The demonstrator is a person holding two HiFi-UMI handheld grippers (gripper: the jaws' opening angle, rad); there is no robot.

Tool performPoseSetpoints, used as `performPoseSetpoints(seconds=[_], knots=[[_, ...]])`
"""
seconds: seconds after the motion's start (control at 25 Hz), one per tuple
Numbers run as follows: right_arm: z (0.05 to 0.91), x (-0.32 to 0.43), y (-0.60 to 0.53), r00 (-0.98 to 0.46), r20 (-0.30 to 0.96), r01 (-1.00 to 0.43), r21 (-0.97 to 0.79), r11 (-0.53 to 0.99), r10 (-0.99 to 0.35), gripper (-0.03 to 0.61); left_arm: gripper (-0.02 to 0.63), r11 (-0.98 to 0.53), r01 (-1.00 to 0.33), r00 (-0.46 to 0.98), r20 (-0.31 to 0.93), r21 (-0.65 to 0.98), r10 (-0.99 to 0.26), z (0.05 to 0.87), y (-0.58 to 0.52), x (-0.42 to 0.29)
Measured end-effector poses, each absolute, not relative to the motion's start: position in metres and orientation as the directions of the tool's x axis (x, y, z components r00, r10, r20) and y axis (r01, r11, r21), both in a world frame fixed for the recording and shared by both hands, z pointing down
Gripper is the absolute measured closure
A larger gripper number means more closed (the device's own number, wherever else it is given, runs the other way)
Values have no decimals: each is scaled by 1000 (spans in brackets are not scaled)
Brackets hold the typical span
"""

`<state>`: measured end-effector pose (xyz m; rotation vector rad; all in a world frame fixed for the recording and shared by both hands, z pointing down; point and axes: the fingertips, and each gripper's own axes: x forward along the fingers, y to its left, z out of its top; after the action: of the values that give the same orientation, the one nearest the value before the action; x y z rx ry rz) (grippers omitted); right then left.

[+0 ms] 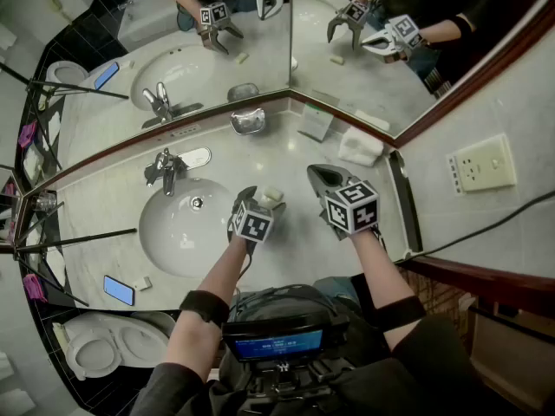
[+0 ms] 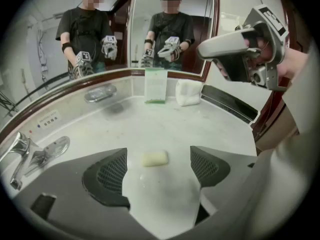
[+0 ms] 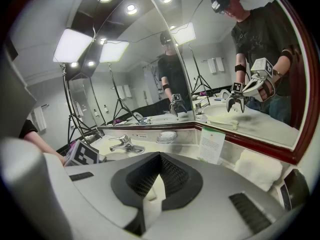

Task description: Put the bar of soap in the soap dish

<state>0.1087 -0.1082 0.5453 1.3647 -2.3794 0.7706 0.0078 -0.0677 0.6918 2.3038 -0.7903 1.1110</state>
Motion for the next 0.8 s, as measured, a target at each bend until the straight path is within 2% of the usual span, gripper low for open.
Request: performPoseSetpoints(seconds=[0.52,0.68,0.76,0.8], knots=[[565,146,-91,-461,526,-886,-309,344,-714,557,225,-636,-757,405,872,151,-275,750,-90,20],[566,149,-93,-458,530,-888,-309,341,-714,557,299,-628,-765,382,884,138,-271,756,-92,18],[565,149,-95,-459,529,-887,-309,342,-714,557,306,-626,-768,376,884,132,-276,756,-93,17],[565,150,-96,-460,529,-887,-309,343,-713,557,349,-626,-769,376,884,130,-278,755,-94,17]])
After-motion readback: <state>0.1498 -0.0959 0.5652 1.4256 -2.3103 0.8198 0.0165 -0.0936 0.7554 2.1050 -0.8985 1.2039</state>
